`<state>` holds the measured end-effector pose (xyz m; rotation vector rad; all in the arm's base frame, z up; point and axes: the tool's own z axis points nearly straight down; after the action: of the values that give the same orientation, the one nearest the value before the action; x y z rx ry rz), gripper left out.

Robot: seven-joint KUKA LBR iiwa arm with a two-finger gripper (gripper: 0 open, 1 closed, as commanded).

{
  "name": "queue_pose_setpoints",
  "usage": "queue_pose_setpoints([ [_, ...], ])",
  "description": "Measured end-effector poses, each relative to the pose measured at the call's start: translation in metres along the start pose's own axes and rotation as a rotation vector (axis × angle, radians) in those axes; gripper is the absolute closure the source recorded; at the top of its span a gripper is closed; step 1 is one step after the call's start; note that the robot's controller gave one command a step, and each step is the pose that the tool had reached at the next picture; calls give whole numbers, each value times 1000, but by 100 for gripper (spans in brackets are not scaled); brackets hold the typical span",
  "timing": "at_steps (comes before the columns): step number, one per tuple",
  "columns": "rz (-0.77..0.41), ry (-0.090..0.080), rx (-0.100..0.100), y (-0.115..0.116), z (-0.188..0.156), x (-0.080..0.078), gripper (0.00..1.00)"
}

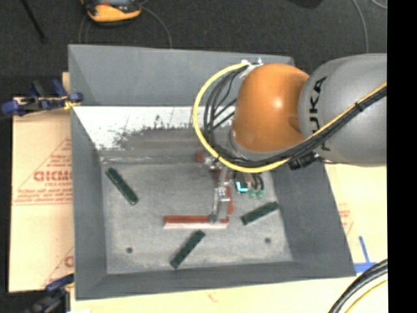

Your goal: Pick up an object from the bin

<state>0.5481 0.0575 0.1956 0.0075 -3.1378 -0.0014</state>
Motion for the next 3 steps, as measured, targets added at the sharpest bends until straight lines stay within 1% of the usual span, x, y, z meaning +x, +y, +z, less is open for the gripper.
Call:
queue_pose_setpoints([
  [1,1,-8,0,0,-4,-2,0],
  [2,-55,-13,1,-10,38,17,0],
  [3,34,-7,0,-16,75,10,0],
])
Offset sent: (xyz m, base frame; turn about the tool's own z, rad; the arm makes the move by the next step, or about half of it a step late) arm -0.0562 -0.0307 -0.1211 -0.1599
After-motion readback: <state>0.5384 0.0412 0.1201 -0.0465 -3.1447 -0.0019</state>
